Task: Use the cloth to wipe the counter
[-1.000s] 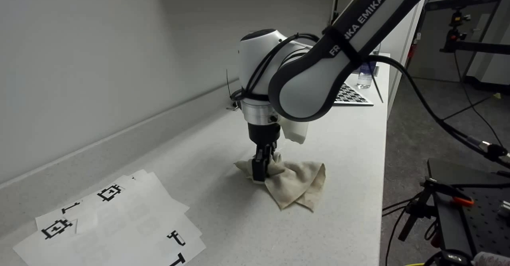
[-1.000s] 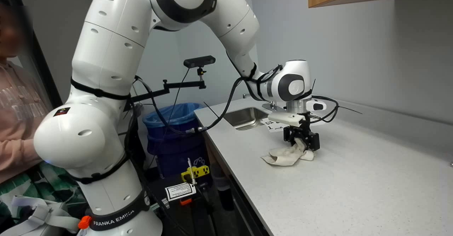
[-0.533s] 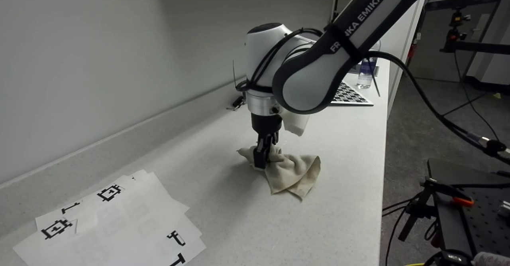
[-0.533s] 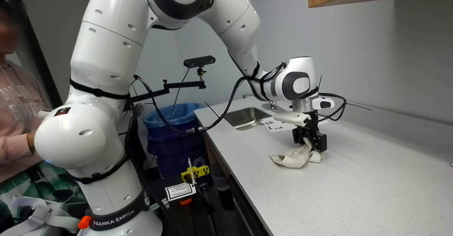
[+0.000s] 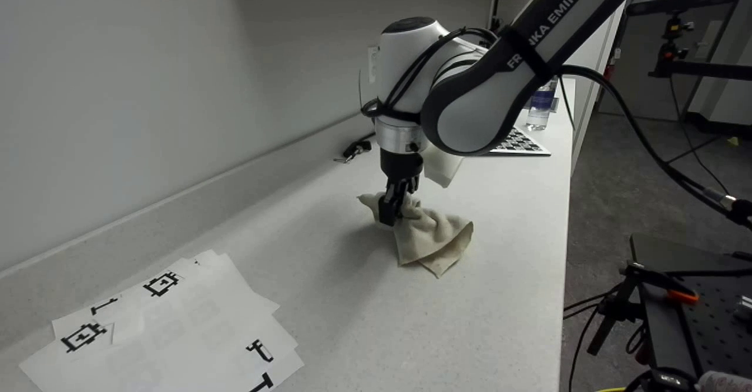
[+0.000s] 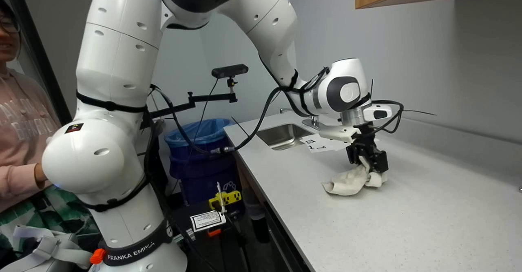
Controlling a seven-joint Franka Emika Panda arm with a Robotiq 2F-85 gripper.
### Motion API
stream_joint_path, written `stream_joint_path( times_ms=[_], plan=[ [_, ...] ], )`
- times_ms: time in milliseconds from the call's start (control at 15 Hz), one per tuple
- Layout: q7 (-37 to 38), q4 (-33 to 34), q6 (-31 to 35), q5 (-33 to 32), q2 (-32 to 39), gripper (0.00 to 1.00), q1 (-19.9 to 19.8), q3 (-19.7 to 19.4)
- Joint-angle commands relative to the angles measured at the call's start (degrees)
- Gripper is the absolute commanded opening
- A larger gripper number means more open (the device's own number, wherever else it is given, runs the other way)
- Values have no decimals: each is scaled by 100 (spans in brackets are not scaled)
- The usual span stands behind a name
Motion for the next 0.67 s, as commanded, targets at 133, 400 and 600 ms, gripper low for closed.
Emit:
stream_joint_path(
  times_ms=[133, 400, 600],
  plan=[
    [1235, -119, 901, -759, -37, 4, 409, -899],
    [2044, -95, 1136, -1207, 26, 4, 813, -1548],
    [2301, -135, 988, -1230, -6, 4, 910, -1637]
  ],
)
